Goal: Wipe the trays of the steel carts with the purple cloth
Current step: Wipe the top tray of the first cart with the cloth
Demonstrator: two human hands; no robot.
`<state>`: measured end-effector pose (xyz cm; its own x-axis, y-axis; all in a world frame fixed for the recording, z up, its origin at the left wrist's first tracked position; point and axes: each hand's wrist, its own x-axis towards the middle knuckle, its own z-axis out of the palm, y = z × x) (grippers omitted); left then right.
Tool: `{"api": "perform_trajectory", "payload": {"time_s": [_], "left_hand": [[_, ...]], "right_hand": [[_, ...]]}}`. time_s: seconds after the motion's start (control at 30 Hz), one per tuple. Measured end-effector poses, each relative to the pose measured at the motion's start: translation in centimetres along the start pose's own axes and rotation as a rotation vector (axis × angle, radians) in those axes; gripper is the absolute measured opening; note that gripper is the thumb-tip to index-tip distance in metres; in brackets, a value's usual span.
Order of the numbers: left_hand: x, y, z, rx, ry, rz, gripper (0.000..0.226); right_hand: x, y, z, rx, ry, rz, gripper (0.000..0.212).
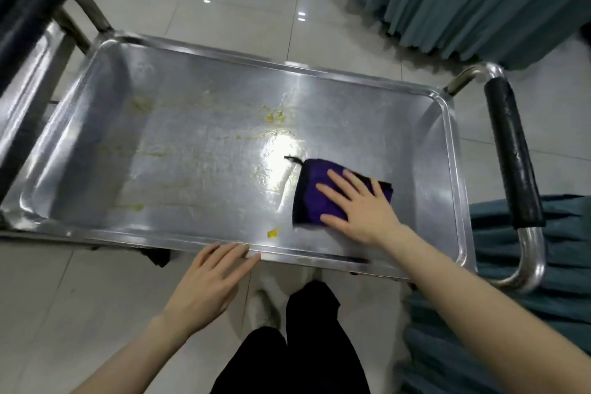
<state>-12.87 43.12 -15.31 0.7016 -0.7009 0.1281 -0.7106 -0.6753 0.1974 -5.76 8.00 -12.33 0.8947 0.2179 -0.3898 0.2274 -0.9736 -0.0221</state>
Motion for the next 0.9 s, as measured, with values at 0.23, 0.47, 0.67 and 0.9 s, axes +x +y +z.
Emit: {"api": "perform_trajectory", "payload": {"time_s": [0.23,0.47,0.67,0.9], "left_hand": [[-2.2,-5.0,-0.7,0.037,-0.004,-0.111,0.057],[-1.7,-2.5,-1.1,-0.094,0.064,-0.285,0.044],[-1.5,-1.9,-0.9,-0.091,0.073,-0.308,0.042],[-1.5,-2.1,-0.4,-0.155,0.197,-0.383,0.035]], "right_hand": [[0.8,-6.4,1.7,0.063,0.069,0.059,0.063],[-2.2,-11.4,3.3,0.1,0.071,-0.08,0.055],[9.5,-9.2,-1.7,0.224,0.102,0.14,0.054],[2.8,-13.1,1.1,0.08,0.069,-0.132,0.057]]}}
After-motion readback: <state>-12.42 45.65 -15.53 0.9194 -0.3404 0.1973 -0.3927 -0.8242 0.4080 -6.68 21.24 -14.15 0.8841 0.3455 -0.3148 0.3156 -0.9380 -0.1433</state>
